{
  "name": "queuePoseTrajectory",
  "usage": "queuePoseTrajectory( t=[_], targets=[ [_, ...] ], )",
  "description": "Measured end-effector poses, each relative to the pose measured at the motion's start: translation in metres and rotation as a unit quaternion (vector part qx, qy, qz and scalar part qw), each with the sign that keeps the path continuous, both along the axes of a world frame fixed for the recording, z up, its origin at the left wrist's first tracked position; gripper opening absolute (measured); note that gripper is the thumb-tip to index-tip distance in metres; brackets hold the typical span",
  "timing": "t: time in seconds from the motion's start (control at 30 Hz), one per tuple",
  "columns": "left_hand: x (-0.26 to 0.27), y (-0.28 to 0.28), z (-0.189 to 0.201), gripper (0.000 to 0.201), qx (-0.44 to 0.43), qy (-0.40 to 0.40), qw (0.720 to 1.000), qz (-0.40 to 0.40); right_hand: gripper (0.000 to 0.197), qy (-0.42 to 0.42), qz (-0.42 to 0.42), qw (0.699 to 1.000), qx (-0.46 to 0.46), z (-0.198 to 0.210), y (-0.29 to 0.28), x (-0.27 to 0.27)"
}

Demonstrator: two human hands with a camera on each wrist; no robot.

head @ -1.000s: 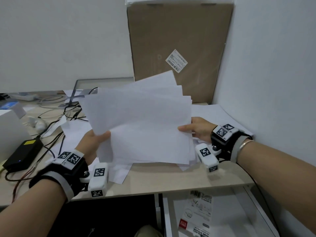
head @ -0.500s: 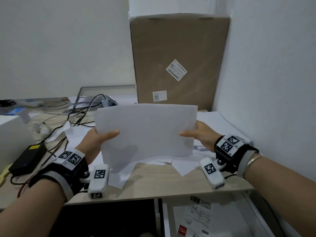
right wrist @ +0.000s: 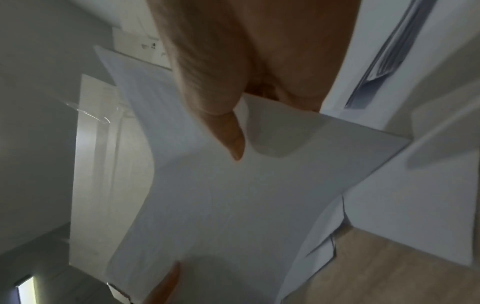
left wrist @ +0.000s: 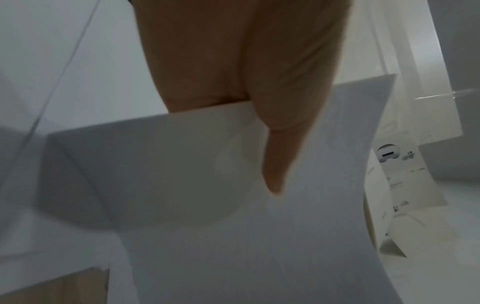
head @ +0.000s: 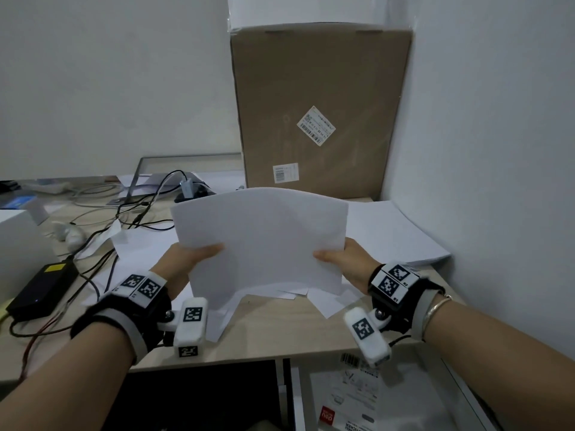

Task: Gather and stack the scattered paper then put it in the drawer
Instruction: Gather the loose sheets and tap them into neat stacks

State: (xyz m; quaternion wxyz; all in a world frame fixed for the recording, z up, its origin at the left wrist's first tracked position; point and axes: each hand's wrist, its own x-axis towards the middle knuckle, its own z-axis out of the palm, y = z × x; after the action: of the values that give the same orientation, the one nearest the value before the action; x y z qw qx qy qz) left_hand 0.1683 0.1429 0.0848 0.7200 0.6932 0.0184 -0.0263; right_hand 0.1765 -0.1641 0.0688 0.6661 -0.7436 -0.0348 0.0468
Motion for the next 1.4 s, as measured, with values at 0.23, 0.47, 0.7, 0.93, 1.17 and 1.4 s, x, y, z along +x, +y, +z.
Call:
queuePoseTrajectory(
  t=[0.23,0.47,0.7,0.93,1.17,1.4],
  targets=[
    [0.019,-0.02,-0.002,0.018,0.029,0.011,0.995,0.091,0.029,-0.039,-0.038,0.958,-0.28,0.024,-0.045,0.007],
    [0.027,-0.033,-0.023,0.017,0.038,0.055,0.986,0.151,0.022,0.039,-0.249,0.956,-0.147,0.005,-0.098,0.02],
    [0.019,-0.048,-0.043,0.019,0.046,0.082,0.987,0.127,0.024,0.14,-0.267,0.953,-0.019,-0.03,-0.115,0.053],
    [0.019,-0.03,-0.055,0.02,0.068,0.099,0.98,0.157,0.018,0.151,-0.244,0.953,0.094,-0.041,-0.117,0.062],
    [0.025,0.005,-0.064,0.026,0.195,0.115,0.945,0.235,0.048,0.214,-0.193,0.94,-0.185,-0.009,-0.091,0.025],
    [0.012,0.047,-0.066,0.049,0.38,0.21,0.85,0.298,0.031,0.07,0.031,0.939,-0.334,0.004,0.003,0.011]
  ],
)
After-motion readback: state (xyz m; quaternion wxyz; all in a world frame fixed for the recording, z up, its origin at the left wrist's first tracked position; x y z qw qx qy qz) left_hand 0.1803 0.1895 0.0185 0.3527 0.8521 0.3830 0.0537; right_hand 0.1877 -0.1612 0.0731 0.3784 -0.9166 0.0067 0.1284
